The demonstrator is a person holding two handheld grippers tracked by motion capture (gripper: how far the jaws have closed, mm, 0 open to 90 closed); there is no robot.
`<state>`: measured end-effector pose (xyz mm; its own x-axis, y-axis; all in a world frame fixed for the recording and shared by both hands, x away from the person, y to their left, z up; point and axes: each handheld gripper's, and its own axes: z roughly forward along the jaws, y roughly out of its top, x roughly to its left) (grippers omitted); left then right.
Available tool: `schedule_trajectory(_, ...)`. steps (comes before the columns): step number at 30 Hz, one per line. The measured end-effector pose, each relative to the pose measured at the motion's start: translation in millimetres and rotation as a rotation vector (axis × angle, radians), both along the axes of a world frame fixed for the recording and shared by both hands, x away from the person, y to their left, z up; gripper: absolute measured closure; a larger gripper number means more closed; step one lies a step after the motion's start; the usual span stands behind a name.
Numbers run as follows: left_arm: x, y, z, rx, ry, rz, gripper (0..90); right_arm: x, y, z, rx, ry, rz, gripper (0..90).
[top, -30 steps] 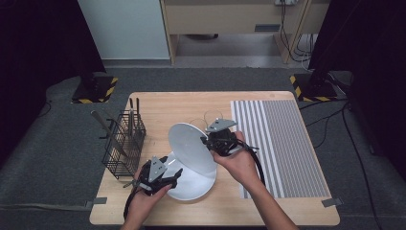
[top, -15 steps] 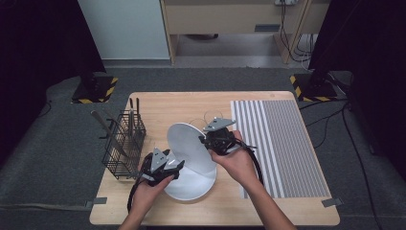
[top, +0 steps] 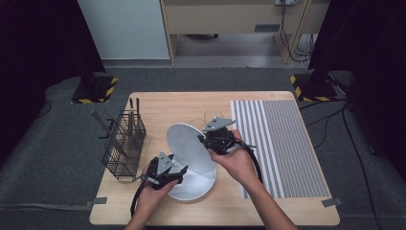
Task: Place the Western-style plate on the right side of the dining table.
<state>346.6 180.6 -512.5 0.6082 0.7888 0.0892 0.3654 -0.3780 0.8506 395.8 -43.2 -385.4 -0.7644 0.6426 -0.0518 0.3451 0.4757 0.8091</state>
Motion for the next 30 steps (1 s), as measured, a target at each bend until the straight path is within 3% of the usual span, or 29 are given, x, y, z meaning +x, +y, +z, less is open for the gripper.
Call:
schedule_trajectory(6,-0.3,-6.0,-4.5,0.043,0.006,-0.020,28.7,-1.4,3.1,0.6,0.002,-0.010,-0.005,84.7)
schedule_trajectory(11,0.5,-4.7,-3.9,0.033,0.007,-0.016,28.8,-2.6,5.3,1.1,-0.002,-0.016,-0.001,84.7)
schedule_trajectory(21,5.5,-7.4,-11.5,0.057,0.036,-0.012,30.7,-3.4,15.2,3.9,-0.019,-0.018,0.008,84.6)
schedule_trajectory(30,6.6,-7.0,-12.8,0.064,0.032,-0.010,30.9,-8.3,20.6,5.6,-0.032,-0.022,0.019,83.1)
